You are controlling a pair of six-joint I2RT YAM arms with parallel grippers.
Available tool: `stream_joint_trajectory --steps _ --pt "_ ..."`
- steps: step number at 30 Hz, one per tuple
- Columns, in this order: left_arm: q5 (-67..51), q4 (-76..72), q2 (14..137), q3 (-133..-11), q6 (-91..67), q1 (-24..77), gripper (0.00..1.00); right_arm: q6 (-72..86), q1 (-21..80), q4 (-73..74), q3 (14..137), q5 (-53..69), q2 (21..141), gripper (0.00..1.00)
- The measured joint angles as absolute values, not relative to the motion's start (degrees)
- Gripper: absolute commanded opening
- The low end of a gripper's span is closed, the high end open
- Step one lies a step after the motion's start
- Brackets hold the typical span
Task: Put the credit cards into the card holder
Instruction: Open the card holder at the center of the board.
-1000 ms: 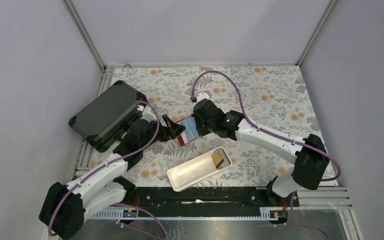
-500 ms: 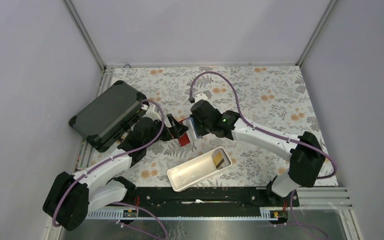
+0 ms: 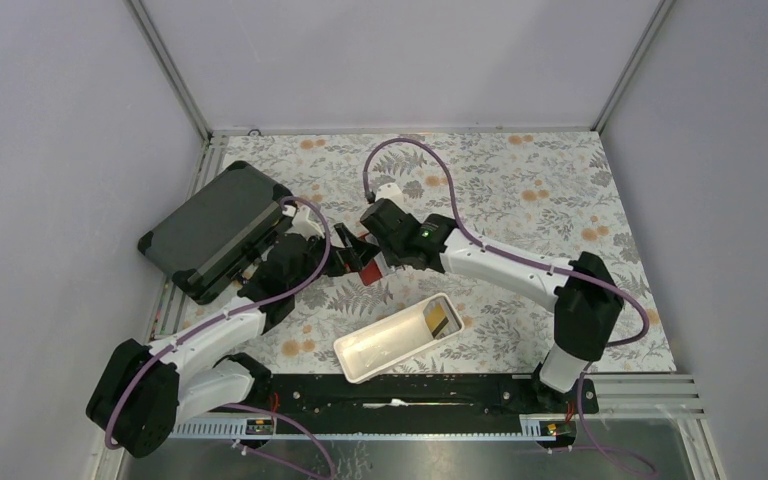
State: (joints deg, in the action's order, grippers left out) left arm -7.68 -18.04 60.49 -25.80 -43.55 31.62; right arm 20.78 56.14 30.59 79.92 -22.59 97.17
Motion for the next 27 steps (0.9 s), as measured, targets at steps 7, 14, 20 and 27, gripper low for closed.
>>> stream_joint_trajectory --steps 7,14,20,27 --pt "-5.9 -20.4 61.5 -25.3 -43.7 31.6 0.99 20.3 57.2 34.1 83.0 -25.9 100.0 0.00" --pt "-6.0 -25.1 63.7 -24.6 -44.7 31.6 0.99 20.3 58.1 36.3 85.7 -26.5 102.0 0.00" --pt "-6.0 -26.7 67.2 -24.6 -45.1 31.6 0.99 20.3 59.0 37.3 87.0 -26.5 102.3 0.00" --pt "-5.6 -25.5 68.2 -24.6 -45.0 31.6 0.99 20.4 59.7 38.1 87.9 -26.5 102.3 0.00"
